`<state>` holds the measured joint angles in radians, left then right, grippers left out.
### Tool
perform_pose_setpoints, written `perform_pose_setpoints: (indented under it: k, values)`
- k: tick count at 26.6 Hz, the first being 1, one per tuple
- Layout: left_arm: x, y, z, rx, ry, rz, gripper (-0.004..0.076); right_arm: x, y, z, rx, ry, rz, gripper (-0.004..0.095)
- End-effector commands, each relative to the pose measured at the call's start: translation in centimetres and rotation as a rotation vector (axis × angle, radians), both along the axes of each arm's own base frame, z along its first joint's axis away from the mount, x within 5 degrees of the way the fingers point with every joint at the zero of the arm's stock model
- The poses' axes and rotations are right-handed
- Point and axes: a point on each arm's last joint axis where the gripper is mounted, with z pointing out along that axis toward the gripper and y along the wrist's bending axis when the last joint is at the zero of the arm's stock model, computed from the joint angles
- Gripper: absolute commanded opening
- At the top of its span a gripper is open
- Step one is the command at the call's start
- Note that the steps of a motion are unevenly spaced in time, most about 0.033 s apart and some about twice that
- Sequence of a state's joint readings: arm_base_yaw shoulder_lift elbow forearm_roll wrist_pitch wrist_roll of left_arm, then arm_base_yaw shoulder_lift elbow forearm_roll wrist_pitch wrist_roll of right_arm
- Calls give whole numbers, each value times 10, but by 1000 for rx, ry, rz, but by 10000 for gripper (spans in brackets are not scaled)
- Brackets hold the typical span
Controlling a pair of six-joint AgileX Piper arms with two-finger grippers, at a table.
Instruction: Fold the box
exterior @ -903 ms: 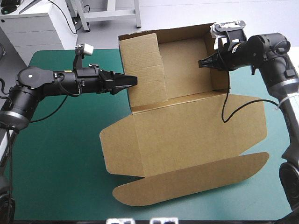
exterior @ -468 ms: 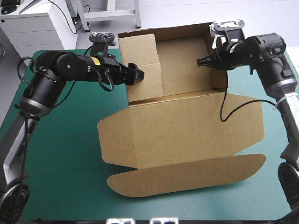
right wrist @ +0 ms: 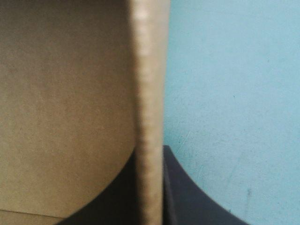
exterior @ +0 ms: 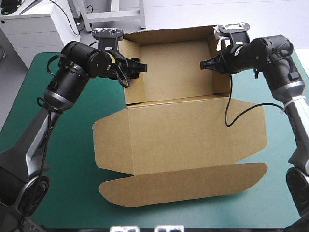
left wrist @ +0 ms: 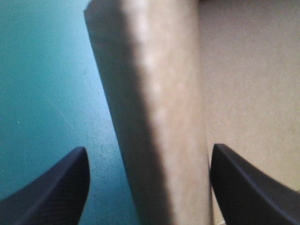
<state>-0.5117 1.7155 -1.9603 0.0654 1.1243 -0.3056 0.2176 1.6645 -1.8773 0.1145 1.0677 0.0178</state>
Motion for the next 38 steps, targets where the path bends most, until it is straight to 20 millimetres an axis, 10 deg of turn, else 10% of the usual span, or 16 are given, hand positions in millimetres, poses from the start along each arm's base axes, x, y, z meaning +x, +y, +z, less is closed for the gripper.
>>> perform_pose_setpoints:
  k: [1,7,38]
  values:
    - [-8,6,26,-43,-112,16,378,-15,3,28,80,-101,19,-16]
    - [-2,-3,15,-30,-79,-57,-8,-3,6,10,63,-18,20,-16]
    - [84,-7,-160,244,454,-162,-5,66,19,-135,-64,492,-14,-16]
